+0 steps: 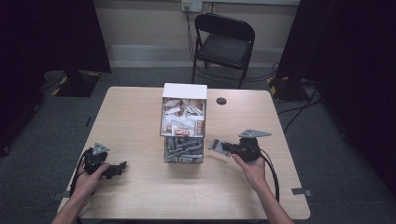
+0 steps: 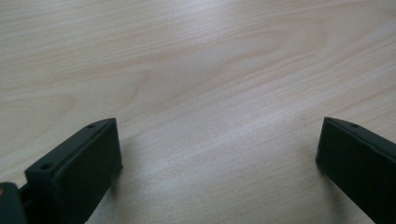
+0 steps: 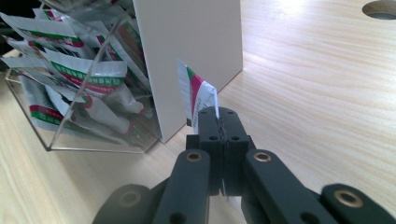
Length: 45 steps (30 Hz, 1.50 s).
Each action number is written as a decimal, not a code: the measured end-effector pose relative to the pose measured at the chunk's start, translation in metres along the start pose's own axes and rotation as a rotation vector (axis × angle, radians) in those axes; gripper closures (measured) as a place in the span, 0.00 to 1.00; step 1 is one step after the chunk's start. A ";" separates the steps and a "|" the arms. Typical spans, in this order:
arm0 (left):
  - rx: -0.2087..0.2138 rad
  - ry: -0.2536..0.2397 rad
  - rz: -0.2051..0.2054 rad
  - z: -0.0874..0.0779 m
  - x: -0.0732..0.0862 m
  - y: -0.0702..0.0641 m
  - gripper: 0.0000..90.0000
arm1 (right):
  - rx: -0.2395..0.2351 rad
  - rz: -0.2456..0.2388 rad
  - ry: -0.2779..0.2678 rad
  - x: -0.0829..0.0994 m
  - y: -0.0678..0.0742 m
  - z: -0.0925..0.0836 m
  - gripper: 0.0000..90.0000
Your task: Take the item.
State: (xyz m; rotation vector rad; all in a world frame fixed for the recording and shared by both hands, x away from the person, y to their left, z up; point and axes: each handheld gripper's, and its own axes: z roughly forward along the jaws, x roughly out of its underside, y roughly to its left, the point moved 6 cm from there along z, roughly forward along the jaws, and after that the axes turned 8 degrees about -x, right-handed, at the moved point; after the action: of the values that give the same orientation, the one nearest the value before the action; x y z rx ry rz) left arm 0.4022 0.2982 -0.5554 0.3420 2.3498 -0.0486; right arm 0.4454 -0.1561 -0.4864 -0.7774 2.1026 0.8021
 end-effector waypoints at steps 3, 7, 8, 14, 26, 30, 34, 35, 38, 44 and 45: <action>0.000 0.000 0.000 0.000 0.000 0.000 0.00 | -0.003 0.001 0.006 0.001 -0.001 0.004 1.00; 0.000 0.000 0.000 0.000 0.000 0.000 0.00 | 0.000 0.012 0.027 0.004 -0.004 0.011 1.00; 0.000 0.000 0.000 0.000 0.000 0.000 0.00 | 0.002 0.013 0.032 0.005 -0.005 0.013 1.00; 0.000 0.000 0.000 0.000 0.000 0.000 0.00 | 0.007 0.040 0.042 0.008 -0.013 0.021 1.00; 0.000 0.000 0.000 0.000 0.000 0.000 0.00 | 0.042 0.106 0.024 0.004 -0.034 0.028 0.96; 0.000 0.000 0.000 0.000 0.000 0.000 0.00 | 0.052 0.110 0.013 0.004 -0.039 0.031 0.94; 0.000 0.000 0.000 0.000 0.000 0.000 0.00 | 0.080 0.118 0.011 0.006 -0.044 0.034 0.90; 0.000 0.000 0.000 0.000 0.000 0.000 0.00 | 0.083 0.119 0.007 0.006 -0.046 0.034 0.90; 0.000 0.000 0.000 0.000 0.000 0.000 0.00 | 0.096 0.125 0.006 0.008 -0.050 0.035 0.88; 0.000 0.000 0.000 0.000 0.000 0.000 0.00 | 0.118 0.142 0.011 0.012 -0.057 0.039 0.86; 0.000 0.000 0.000 0.000 0.000 0.000 0.00 | 0.120 0.141 0.013 0.012 -0.057 0.039 0.86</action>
State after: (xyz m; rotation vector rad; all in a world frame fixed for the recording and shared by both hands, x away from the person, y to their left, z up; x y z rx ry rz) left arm 0.4022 0.2982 -0.5554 0.3420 2.3499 -0.0486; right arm 0.4970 -0.1659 -0.5335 -0.5770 2.2140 0.7390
